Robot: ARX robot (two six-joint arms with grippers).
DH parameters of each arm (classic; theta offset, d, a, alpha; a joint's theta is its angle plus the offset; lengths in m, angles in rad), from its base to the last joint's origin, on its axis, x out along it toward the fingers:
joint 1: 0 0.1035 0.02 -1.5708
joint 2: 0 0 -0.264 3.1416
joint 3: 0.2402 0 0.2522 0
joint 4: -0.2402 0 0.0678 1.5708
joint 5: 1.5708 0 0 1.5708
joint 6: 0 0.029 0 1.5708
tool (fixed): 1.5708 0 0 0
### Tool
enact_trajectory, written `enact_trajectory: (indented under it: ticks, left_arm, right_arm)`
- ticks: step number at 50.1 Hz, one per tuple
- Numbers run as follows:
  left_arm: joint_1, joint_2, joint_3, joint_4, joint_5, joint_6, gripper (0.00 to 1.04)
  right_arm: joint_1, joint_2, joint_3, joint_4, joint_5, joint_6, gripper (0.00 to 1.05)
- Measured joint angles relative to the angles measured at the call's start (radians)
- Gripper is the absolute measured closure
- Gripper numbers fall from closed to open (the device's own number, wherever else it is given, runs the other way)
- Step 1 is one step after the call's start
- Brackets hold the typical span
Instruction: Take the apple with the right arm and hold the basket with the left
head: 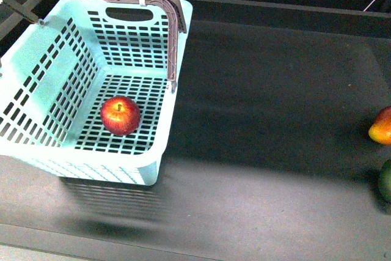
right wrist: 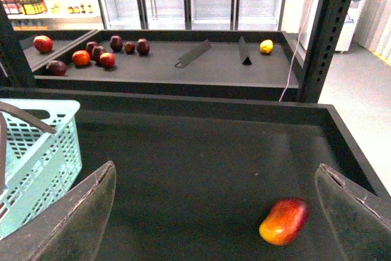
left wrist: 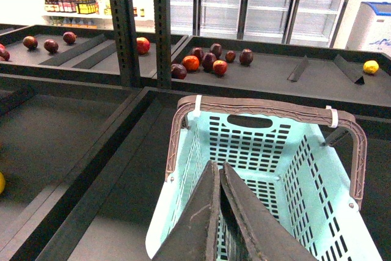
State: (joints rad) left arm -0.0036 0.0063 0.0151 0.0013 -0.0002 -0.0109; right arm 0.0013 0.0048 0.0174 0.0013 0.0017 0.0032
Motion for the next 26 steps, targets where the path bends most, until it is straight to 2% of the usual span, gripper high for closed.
enact_trajectory:
  ticks: [18,26]
  left_arm:
    - [0.0,0.0,0.0,0.0,0.0,0.0,0.07]
    - [0.0,0.0,0.0,0.0,0.0,0.002,0.07]
  right_arm:
    - [0.0,0.0,0.0,0.0,0.0,0.0,0.09]
    - [0.0,0.0,0.0,0.0,0.0,0.0,0.09]
